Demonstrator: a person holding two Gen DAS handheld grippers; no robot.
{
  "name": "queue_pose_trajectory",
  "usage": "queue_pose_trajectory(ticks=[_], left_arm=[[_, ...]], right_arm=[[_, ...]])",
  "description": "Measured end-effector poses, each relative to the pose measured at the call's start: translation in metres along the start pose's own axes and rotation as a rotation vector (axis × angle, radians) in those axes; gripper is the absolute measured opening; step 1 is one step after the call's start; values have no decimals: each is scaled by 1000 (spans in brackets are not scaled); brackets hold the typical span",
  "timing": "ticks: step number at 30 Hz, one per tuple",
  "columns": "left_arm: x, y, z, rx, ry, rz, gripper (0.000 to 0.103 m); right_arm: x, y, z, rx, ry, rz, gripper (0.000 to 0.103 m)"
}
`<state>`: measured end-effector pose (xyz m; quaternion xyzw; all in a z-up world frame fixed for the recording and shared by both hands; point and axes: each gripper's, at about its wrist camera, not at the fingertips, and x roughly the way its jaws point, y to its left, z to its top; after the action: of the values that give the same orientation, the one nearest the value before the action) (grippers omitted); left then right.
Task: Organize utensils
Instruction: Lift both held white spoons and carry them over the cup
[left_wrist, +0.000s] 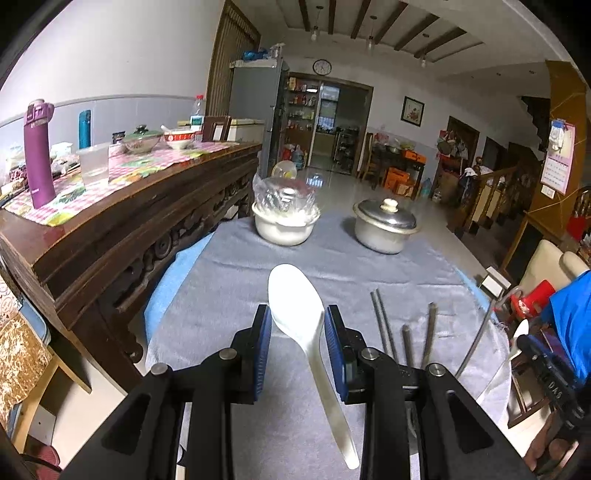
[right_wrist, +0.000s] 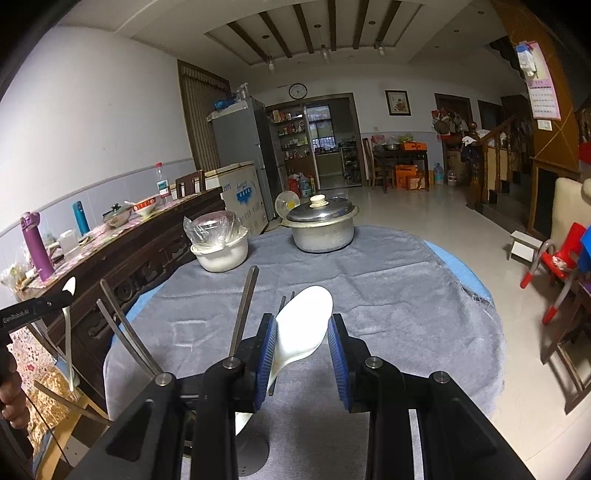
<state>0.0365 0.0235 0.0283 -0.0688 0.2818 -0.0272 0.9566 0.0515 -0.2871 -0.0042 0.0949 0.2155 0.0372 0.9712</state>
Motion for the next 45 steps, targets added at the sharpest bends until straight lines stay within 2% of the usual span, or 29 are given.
queue_pose_trajectory(ticks=[10, 24, 29, 40, 45], left_arm=[[-13, -20, 10, 8, -25, -38, 31], [-23, -29, 8, -5, -64, -63, 31], [-25, -28, 7, -22, -84, -80, 31], [-20, -22, -1, -134, -152, -150, 31], [-16, -25, -11, -130, -202, -168, 31]], right_arm=[[-4, 3, -2, 32, -35, 15, 31], [-10, 4, -4, 88, -74, 22, 31], [-15, 10, -5, 59, -106, 0, 31], [-13, 21, -9, 25, -144, -33, 31], [-12, 25, -11, 2, -153, -36, 31]])
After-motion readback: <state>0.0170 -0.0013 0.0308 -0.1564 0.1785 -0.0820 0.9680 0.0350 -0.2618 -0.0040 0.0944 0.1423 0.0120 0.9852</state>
